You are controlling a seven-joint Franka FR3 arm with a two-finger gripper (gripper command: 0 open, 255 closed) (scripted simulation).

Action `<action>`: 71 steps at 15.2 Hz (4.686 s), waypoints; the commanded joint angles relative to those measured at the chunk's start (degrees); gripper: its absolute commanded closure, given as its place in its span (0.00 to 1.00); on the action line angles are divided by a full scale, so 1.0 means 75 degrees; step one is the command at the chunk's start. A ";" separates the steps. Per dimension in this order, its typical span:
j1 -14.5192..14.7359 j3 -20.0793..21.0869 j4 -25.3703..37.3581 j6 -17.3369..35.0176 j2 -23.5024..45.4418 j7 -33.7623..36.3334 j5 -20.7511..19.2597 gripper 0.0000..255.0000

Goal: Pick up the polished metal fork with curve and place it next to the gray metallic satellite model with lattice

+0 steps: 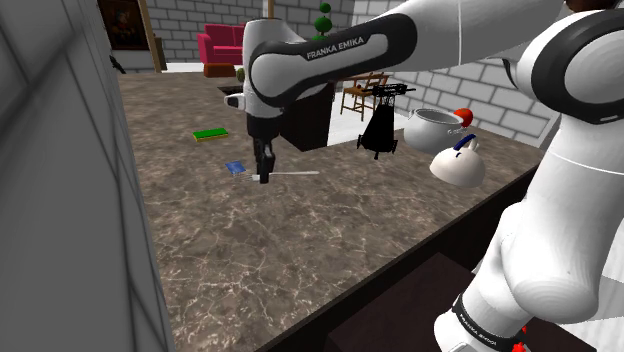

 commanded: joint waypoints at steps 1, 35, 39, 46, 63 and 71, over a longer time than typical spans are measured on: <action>0.0005 0.0005 0.0135 -0.0193 -0.0055 0.0018 0.0002 1.00; 0.0029 0.0018 0.4271 -0.3870 0.0402 0.0177 -0.0060 1.00; 0.0046 0.0026 0.5062 -0.4404 0.0659 0.0210 -0.0083 1.00; -0.0161 -0.0089 0.5441 -0.4878 0.0576 -0.0089 -0.0047 1.00; -0.1742 -0.1589 0.3034 -0.4543 -0.1365 -0.3160 0.0000 1.00; -0.2425 -0.2441 0.3077 -0.4642 -0.1362 -0.4706 -0.0081 1.00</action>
